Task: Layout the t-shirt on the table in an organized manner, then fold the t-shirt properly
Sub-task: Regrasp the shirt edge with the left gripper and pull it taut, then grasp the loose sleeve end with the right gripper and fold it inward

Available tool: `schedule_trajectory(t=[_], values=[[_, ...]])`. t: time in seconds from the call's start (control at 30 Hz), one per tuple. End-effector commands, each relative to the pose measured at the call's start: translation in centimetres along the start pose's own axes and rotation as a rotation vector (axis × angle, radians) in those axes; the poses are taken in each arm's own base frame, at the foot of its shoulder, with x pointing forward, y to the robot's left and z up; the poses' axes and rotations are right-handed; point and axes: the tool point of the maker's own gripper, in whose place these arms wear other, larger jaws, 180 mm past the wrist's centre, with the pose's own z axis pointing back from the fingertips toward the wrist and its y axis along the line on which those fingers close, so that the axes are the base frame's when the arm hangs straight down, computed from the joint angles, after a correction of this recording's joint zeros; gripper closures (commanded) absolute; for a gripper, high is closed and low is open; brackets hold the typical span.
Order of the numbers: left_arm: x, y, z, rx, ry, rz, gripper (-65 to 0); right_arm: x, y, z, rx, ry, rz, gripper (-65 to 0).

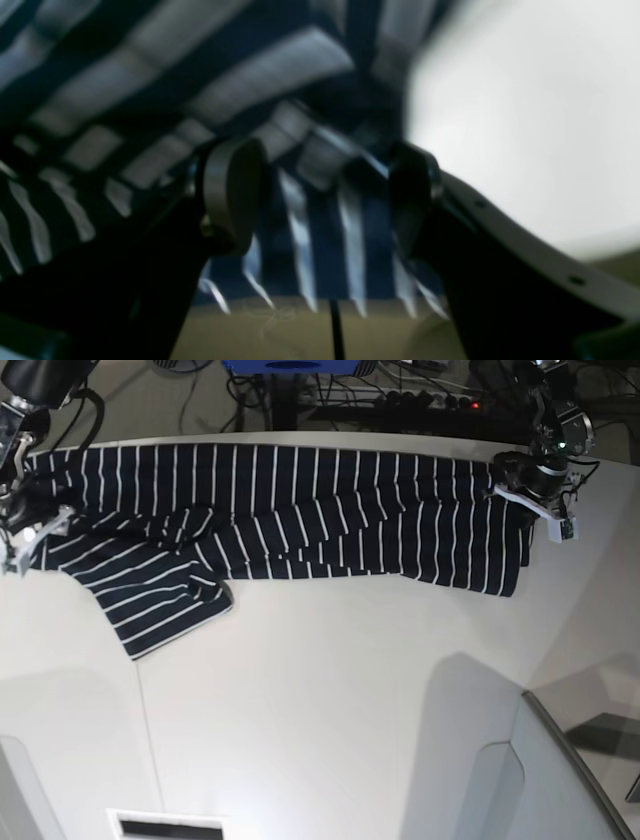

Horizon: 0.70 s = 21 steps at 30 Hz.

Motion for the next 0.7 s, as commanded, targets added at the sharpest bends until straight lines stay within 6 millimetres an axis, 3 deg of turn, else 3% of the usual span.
schedule_trajectory(t=[0.0, 0.17, 0.23, 0.33, 0.5, 0.57, 0.67], values=[[1.7, 0.7, 0.2, 0.021, -0.030, -0.017, 0.0, 4.1, -0.6, 2.0, -0.022, -0.123, 0.016, -38.4], [4.2, 0.9, 1.3, 0.046, -0.052, -0.047, 0.0, 7.5, -1.1, 6.6, -0.094, -0.221, 0.055, -38.6], [5.2, 1.7, 2.0, 0.069, -0.082, -0.046, 0.0, 9.6, 0.0, 7.3, -0.080, -0.258, 0.092, -38.7], [6.0, 2.4, 2.6, 0.096, -0.113, -0.025, 0.0, 12.3, 3.2, 5.6, -0.007, -0.266, 0.192, -38.9], [5.6, 2.8, 2.8, 0.106, -0.105, -0.014, 0.0, 15.6, 7.8, 0.5, 0.148, -0.280, 0.200, -38.6], [4.7, 3.3, 3.2, 0.115, -0.086, -0.020, 0.0, 16.1, 8.6, -1.1, 0.185, -0.267, 0.174, -38.4], [4.3, 4.9, 4.0, 0.156, -0.086, -0.001, 0.0, 16.4, 8.2, -2.7, 0.204, -0.267, 0.142, -38.4]])
